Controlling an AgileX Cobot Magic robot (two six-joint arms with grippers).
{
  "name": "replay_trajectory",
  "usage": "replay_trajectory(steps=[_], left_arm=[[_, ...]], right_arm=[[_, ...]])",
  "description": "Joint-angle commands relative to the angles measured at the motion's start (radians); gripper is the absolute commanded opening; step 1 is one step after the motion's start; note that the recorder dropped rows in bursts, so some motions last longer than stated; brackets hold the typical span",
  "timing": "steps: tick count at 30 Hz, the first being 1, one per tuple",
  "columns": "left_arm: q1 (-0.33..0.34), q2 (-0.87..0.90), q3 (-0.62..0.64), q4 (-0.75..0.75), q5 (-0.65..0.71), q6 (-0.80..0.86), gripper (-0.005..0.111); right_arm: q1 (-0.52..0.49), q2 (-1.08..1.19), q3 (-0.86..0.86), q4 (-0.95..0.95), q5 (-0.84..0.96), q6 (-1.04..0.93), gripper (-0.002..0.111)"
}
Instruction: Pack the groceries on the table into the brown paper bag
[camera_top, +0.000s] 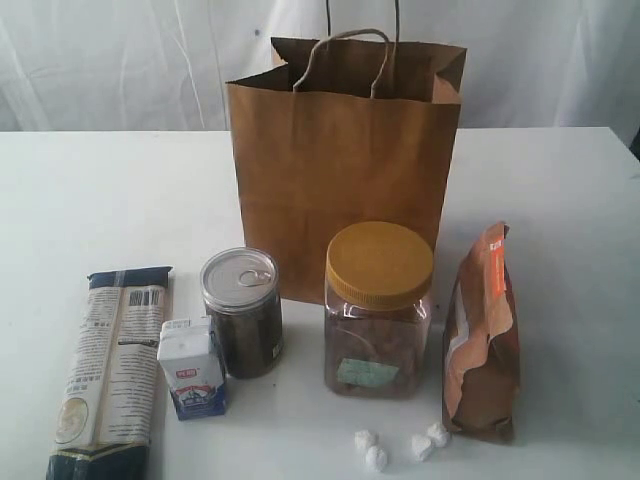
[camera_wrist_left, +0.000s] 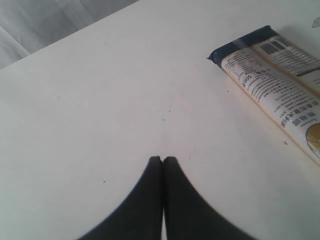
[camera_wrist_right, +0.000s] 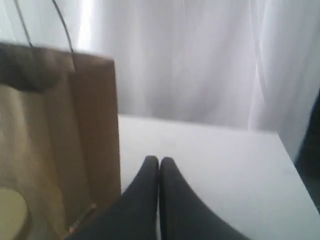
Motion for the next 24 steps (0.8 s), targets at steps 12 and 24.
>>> replay_trajectory(steps=[12,24], left_arm=[[0.002,-0.005,0.005,-0.004,-0.005,-0.002,0.000],[0.002,-0.005,0.005,-0.004,-0.005,-0.002,0.000]], right_arm=[[0.004,-0.340,0.192,0.301,0.375,0.370,0.000],[-0.026,-0.462,0.208,0.296,0.382,0.370,0.000]])
